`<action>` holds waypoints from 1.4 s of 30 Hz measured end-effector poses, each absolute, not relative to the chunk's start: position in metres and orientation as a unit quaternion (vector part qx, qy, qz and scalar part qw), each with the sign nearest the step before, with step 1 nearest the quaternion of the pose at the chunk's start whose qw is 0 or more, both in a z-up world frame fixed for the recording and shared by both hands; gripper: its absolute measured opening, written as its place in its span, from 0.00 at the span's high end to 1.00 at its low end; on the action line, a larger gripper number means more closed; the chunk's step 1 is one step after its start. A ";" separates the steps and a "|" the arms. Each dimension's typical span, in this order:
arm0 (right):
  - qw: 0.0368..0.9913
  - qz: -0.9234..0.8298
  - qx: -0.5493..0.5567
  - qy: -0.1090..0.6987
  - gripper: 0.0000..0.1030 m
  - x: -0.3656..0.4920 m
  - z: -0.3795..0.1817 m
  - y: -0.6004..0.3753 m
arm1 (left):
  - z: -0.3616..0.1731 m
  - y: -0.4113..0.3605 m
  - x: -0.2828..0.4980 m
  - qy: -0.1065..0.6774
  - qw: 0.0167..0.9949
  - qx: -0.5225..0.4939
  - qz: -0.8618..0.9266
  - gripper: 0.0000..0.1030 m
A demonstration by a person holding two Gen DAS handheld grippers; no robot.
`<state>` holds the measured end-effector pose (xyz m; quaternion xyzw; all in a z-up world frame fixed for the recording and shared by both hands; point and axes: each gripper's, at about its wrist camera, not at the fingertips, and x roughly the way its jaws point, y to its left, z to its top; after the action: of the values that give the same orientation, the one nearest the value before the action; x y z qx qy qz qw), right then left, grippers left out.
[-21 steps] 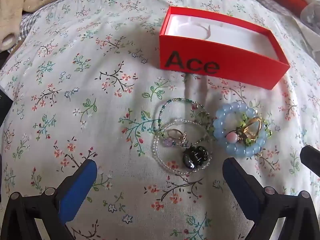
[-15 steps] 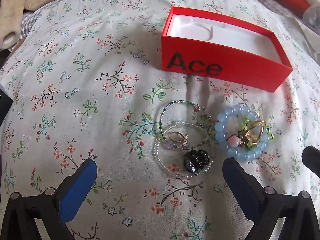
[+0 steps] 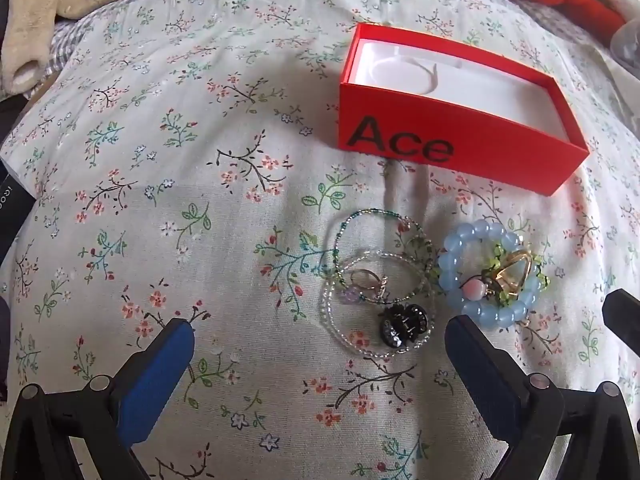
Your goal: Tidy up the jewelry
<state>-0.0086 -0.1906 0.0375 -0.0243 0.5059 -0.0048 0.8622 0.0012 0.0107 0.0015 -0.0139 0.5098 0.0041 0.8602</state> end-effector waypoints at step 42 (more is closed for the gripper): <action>0.855 0.000 -0.001 0.519 0.00 -0.005 0.032 -0.194 | 0.014 0.014 -0.001 0.499 0.867 -0.020 -0.003 0.00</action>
<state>-0.0047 -0.1939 0.0315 -0.0006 0.5187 -0.0005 0.8550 -0.0012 0.0136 0.0139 -0.0204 0.4985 -0.0027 0.8666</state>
